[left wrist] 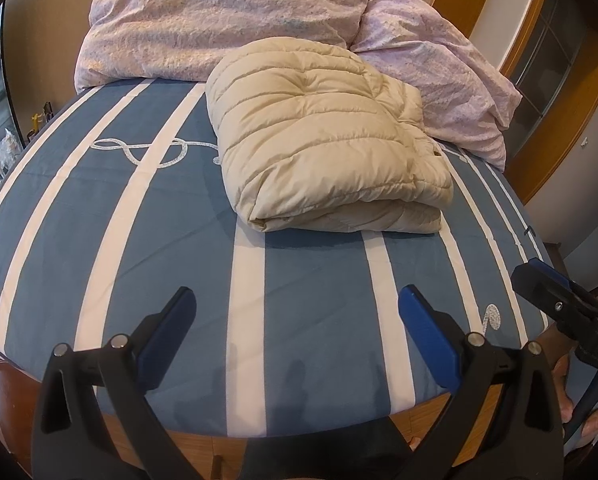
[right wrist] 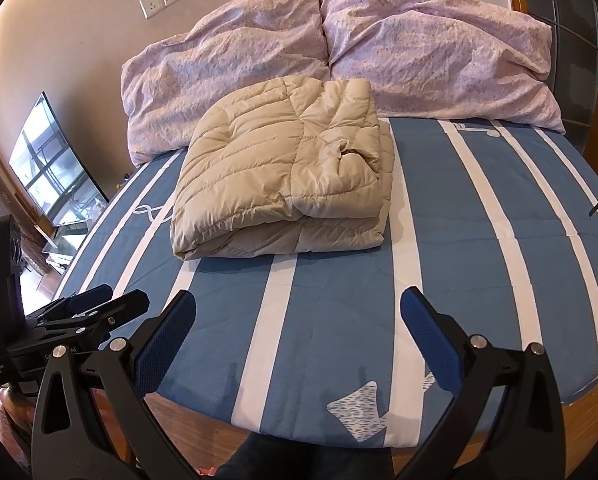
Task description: Fold large clothes
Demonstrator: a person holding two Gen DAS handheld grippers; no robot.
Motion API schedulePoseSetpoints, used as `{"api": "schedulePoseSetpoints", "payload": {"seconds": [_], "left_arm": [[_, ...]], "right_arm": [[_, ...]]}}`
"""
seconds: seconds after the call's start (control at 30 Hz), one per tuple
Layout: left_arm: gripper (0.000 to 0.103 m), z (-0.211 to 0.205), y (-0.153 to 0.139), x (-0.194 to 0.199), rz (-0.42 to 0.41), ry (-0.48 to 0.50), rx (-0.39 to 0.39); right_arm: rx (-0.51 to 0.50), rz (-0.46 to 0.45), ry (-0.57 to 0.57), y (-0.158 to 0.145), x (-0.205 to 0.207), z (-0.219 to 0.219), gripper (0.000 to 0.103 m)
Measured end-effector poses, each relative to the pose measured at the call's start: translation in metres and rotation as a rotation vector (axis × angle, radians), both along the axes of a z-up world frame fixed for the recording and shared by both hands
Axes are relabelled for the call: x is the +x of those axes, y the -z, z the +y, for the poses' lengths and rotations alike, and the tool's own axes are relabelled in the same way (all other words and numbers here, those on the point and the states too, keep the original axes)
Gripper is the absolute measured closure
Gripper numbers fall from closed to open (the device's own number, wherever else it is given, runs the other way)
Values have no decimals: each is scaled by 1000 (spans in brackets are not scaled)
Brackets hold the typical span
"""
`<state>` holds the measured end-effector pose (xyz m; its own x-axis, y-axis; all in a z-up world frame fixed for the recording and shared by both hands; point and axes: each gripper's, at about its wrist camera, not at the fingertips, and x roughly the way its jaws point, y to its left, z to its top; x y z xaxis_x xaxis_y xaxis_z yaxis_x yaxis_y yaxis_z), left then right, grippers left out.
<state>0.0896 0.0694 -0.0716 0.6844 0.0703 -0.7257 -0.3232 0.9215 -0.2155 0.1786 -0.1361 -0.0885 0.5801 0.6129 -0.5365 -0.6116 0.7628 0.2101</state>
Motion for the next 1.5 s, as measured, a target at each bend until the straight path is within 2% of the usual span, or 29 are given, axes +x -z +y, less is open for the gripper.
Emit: {"api": "schedulePoseSetpoints", "payload": {"seconds": [1.5], "left_arm": [[2, -7, -4, 6, -12, 20, -9]], "right_arm": [[0, 6, 0, 1, 1, 4, 1]]}}
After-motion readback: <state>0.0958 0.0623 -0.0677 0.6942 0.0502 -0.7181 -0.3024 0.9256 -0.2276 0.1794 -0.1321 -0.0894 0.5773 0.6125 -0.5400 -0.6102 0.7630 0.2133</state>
